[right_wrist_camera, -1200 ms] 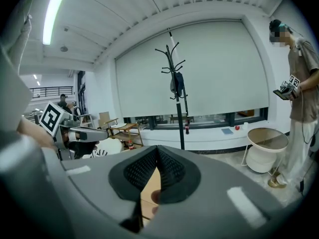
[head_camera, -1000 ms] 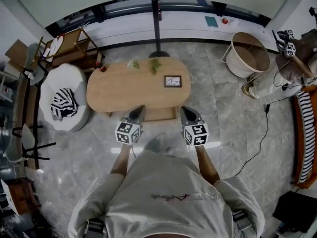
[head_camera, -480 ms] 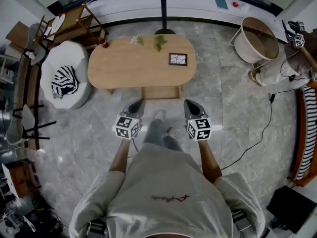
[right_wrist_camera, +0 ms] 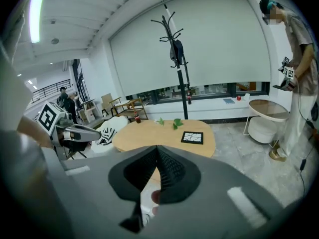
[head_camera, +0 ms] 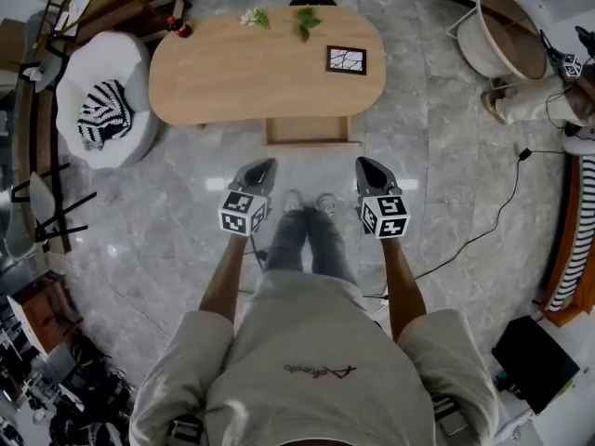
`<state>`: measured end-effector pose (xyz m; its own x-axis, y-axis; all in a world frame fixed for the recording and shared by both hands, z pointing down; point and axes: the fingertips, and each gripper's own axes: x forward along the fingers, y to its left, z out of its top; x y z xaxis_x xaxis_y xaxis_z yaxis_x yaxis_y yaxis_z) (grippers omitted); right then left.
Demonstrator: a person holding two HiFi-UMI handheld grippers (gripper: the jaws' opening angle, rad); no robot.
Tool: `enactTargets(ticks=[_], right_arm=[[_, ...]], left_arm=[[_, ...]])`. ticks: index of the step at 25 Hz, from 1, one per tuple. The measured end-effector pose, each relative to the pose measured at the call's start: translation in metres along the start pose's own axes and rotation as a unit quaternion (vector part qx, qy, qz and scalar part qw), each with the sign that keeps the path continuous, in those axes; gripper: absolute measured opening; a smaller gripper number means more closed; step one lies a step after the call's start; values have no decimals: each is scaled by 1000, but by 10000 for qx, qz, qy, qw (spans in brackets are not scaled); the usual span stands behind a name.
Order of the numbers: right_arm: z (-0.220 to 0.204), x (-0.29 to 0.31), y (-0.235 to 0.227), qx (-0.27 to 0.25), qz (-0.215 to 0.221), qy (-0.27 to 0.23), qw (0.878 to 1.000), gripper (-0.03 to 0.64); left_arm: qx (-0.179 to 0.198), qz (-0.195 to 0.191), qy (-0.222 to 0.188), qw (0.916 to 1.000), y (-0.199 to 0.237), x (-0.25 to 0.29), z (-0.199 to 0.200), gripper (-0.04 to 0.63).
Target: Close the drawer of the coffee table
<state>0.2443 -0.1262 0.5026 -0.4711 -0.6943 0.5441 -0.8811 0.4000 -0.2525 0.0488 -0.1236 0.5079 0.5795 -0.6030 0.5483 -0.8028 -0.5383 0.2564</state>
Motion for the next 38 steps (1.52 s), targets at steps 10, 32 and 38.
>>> enactTargets(ticks=[10, 32, 38], right_arm=[[-84, 74, -15, 247, -240, 441, 9984, 5], [-329, 147, -44, 534, -58, 1431, 9883, 5], [-361, 165, -51, 506, -35, 1501, 9874, 5]], left_arm=[[-414, -12, 462, 9981, 64, 40, -103, -2], [-1234, 289, 853, 9883, 101, 135, -322, -2], [-1258, 365, 846, 9878, 114, 152, -354, -2]])
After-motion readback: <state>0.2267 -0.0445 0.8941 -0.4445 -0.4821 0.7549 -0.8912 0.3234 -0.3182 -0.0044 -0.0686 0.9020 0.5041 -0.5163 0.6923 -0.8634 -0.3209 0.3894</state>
